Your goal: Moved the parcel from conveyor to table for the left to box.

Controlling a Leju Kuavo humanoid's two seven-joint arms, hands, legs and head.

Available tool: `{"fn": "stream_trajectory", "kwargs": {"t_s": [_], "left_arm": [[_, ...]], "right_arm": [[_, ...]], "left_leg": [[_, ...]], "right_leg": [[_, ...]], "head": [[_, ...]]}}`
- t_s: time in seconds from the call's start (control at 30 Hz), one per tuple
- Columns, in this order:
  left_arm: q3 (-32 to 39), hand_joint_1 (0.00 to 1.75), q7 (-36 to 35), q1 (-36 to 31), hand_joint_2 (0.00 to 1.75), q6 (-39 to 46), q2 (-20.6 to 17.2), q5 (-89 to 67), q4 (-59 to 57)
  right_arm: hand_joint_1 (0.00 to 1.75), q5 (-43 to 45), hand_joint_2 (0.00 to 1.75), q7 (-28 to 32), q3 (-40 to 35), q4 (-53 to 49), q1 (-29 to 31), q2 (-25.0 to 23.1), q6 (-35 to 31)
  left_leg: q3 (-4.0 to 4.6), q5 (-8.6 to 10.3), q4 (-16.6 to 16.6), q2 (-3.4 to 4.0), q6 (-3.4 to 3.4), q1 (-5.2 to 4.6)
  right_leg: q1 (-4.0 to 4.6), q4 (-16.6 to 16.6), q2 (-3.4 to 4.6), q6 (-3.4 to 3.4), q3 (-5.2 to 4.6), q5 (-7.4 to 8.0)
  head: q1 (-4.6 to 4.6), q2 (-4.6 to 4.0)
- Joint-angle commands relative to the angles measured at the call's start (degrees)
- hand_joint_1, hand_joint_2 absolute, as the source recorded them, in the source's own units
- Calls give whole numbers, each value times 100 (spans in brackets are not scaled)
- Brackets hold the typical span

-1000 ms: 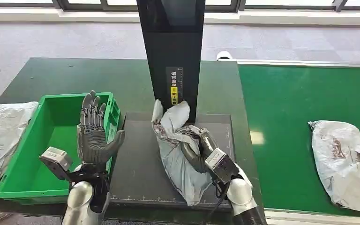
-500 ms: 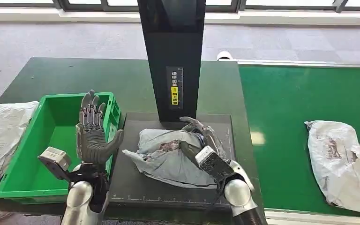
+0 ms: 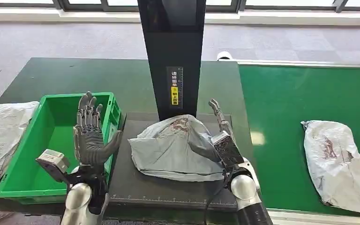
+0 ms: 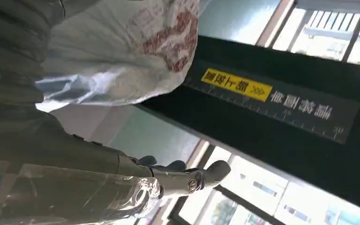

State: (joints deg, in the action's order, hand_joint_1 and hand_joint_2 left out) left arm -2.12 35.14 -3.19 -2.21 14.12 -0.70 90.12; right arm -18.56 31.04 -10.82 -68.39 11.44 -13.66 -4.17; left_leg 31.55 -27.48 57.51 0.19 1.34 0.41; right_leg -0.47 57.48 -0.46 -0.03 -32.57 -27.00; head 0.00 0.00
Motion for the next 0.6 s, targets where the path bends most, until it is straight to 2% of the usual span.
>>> {"fn": "stream_trajectory", "kwargs": {"t_s": [0.03, 0.13, 0.23, 0.3, 0.37, 0.43, 0.5, 0.6], "left_arm": [[53, 0, 16, -142, 175, 38, -87, 8, -160], [29, 0, 52, -150, 175, 100, -89, 28, -73], [-51, 0, 51, -184, 175, 156, -114, 56, -39], [-145, 0, 34, -219, 175, 166, -138, 54, -111], [-355, 0, -97, -314, 175, 222, -208, -206, -316], [-521, 0, -217, -451, 175, 322, -257, -492, -638], [-674, 0, -315, -593, 175, 442, -312, -819, -1033], [-841, 0, -365, -726, 175, 653, -391, -1288, -1452]], "right_arm": [[0, -13, 175, -56, 282, 400, 291, -15, -122], [0, 250, 175, 142, 455, 170, 284, -119, -406], [0, 875, 175, 741, 539, -514, 96, -169, -555], [0, 463, 175, 896, 342, -1188, -121, -138, -1488], [0, 118, 175, 896, -292, -1926, -294, 135, -2919], [0, 8, 175, 896, -584, -2226, -428, 241, -3563], [0, -296, 175, 896, -352, -2470, -626, 56, -3583], [0, -282, 175, 896, -250, -2603, -748, -7, -3583]], "left_leg": [[-4, 4, -6, 2, -3, 2], [0, 4, -2, 0, -2, 0], [4, 7, -3, -4, -4, 0], [6, 8, -3, -12, -5, 1], [8, 4, 2, -12, -2, -2], [10, 6, 2, -20, -4, -5], [4, 8, -3, -26, -5, 1], [-5, 7, -6, -16, -2, -3]], "right_leg": [[2, -8, 6, 0, 4, 6], [0, -2, 4, 0, -2, 4], [1, -5, 1, 0, -3, 7], [1, -5, -6, 1, -3, 6], [-2, 2, -10, 0, -8, 0], [-4, 3, -17, 1, -9, -1], [1, -9, -20, 2, 3, 2], [-3, -8, -14, 0, 6, 1]], "head": [[0, 0], [0, 0], [0, 0], [0, 0], [0, 0], [0, 0], [0, 0], [0, 0]]}}
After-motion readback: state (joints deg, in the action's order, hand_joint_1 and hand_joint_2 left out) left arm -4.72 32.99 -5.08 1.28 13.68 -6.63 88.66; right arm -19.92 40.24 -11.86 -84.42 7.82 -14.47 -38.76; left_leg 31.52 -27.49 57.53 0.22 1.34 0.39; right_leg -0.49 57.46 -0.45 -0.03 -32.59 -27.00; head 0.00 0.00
